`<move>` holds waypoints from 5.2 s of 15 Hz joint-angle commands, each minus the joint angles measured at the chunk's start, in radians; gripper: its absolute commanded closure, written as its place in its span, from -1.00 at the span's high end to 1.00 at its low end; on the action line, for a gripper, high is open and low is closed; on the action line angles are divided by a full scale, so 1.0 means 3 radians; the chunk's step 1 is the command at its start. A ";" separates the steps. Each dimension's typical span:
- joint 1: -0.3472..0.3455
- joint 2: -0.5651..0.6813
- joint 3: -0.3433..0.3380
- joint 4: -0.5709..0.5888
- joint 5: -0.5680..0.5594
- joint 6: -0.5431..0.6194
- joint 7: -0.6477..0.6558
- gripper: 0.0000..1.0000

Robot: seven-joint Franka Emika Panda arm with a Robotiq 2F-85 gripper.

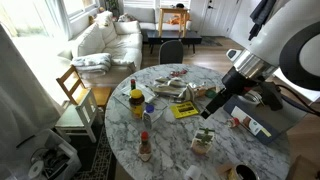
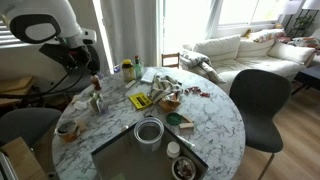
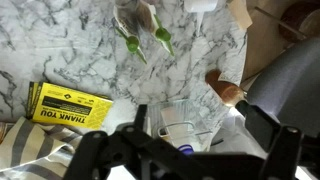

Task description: Remove the clear cup from the box and remove the silver cup from the clear cup then put the two packets on the table inside the silver cup.

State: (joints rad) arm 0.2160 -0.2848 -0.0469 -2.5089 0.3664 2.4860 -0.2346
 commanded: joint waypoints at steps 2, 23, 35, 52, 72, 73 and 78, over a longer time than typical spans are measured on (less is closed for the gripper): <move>-0.0058 0.0000 0.0058 0.0006 0.0019 -0.0013 -0.0009 1.00; -0.0119 0.1335 0.0552 0.1895 -0.0698 -0.0543 -0.0470 1.00; -0.0716 0.1155 0.0090 0.1449 -0.0761 -0.0314 -0.0007 1.00; -0.1594 0.0537 -0.0688 0.0272 -0.1680 -0.0196 0.0775 1.00; -0.1869 0.1483 -0.0925 0.0913 -0.1188 -0.0105 0.0441 0.04; -0.1870 0.1509 -0.0922 0.0929 -0.1179 -0.0101 0.0441 -0.11; -0.1881 0.1596 -0.0900 0.0984 -0.1110 -0.0096 0.0375 -0.87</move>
State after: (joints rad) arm -0.3335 0.1642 -0.3279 -2.2319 0.0010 2.4463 -0.0831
